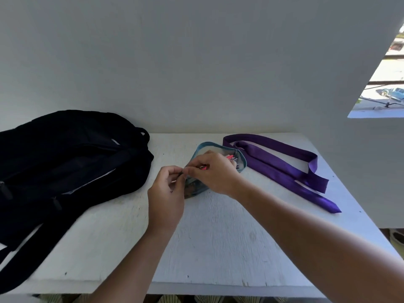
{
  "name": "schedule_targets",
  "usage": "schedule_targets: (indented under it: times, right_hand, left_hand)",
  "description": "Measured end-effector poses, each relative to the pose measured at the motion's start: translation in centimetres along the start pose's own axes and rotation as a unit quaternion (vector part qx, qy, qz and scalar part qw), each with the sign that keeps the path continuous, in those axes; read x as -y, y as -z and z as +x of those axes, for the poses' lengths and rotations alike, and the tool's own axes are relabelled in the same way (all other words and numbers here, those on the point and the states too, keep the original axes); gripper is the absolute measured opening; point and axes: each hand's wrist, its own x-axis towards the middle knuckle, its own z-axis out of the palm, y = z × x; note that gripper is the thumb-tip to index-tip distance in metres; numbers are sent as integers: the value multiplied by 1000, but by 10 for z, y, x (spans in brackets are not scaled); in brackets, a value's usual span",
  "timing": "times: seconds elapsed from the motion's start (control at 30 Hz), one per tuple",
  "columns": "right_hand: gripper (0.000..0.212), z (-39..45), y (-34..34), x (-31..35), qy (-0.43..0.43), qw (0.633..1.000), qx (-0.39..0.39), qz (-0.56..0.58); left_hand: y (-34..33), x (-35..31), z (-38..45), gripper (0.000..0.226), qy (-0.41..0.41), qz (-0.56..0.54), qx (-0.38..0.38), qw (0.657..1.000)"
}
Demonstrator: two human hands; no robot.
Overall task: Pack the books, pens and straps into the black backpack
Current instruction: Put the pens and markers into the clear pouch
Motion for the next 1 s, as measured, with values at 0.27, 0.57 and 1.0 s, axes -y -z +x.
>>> schedule_targets:
  times: [0.27,0.57,1.0]
  right_hand:
    - [5,7,2,8,-44,988,85,118]
    - [12,8,13,20,-169,971,122,121]
    - [29,0,19,-16,-203,966,-43,-154]
  left_hand:
    - [5,4,-1,21,31,-32,16,999]
    - [11,6,0,17,-66,71,68,993]
    - [27,-32,55,32,-39,271,254,927]
